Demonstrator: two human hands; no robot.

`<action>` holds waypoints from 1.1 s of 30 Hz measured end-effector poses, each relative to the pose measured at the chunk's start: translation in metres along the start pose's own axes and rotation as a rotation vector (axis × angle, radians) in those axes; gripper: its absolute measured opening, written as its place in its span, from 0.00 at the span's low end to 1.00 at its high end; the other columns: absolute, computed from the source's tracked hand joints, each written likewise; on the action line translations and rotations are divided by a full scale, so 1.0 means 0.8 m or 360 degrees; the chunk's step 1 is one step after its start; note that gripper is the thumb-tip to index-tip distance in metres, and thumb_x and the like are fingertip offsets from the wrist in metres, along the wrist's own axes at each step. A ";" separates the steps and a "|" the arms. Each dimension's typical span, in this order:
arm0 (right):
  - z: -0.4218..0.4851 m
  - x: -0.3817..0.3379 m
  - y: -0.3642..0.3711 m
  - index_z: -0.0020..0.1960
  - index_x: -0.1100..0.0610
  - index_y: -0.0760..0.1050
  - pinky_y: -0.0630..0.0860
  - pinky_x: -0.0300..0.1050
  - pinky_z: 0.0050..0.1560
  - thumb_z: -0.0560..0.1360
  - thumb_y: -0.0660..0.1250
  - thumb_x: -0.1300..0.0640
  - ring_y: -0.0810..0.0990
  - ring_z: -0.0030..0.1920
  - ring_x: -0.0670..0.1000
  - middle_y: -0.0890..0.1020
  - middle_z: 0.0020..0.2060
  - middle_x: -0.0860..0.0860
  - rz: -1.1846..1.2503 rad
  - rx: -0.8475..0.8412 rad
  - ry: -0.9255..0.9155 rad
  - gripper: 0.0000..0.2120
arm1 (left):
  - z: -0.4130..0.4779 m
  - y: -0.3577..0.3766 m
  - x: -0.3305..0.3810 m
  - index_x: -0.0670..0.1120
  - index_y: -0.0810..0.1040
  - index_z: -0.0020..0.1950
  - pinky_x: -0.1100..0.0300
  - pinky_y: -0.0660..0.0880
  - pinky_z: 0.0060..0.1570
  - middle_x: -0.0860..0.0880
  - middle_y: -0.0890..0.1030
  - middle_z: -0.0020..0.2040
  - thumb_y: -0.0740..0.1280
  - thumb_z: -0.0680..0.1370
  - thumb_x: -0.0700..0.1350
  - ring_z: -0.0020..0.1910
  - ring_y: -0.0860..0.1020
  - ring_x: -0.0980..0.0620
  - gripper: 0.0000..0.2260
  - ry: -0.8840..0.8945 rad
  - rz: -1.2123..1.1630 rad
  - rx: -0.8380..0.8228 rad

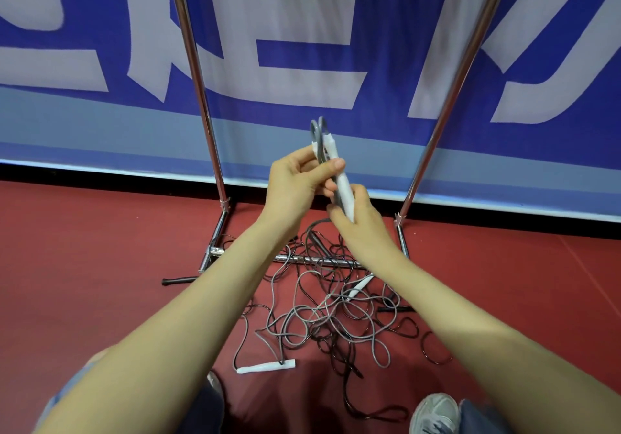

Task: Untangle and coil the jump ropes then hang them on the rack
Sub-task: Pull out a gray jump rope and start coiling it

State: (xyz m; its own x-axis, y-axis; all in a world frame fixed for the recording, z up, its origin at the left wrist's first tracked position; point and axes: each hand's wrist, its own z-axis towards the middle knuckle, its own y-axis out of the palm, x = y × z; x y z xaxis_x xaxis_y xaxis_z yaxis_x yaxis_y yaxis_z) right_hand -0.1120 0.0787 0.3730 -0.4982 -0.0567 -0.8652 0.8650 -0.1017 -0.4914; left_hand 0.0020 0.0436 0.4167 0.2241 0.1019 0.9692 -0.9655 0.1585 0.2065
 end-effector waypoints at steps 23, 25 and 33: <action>0.015 -0.012 -0.022 0.61 0.49 0.73 0.75 0.46 0.50 0.77 0.63 0.59 0.78 0.45 0.45 0.81 0.44 0.46 0.0835 -0.0093 -0.0264 0.14 | -0.004 -0.010 -0.004 0.48 0.74 0.57 0.61 0.77 0.50 0.55 0.82 0.43 0.59 0.82 0.51 0.43 0.81 0.55 0.10 -0.0295 0.0229 -0.0413; 0.022 -0.010 -0.034 0.57 0.49 0.73 0.76 0.50 0.51 0.78 0.62 0.61 0.79 0.45 0.48 0.82 0.46 0.48 0.0953 -0.0036 -0.0224 0.10 | -0.014 -0.011 -0.015 0.48 0.78 0.52 0.62 0.76 0.43 0.54 0.82 0.37 0.56 0.82 0.54 0.37 0.80 0.54 0.14 -0.0409 0.0491 -0.0646; 0.021 -0.011 -0.077 0.60 0.51 0.72 0.74 0.38 0.37 0.79 0.61 0.63 0.78 0.39 0.46 0.84 0.43 0.52 0.0904 -0.0203 -0.0203 0.12 | -0.001 -0.073 -0.007 0.42 0.83 0.44 0.67 0.66 0.37 0.52 0.75 0.31 0.69 0.75 0.52 0.33 0.70 0.56 0.13 -0.0227 0.0885 -0.0552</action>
State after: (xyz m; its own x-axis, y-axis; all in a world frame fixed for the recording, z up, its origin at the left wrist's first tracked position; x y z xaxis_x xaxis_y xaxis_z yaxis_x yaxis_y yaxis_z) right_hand -0.1619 0.0689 0.4127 0.0482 -0.1869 -0.9812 0.9946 0.0990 0.0300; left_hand 0.0577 0.0347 0.3991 -0.3370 0.1325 0.9321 -0.8285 0.4286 -0.3605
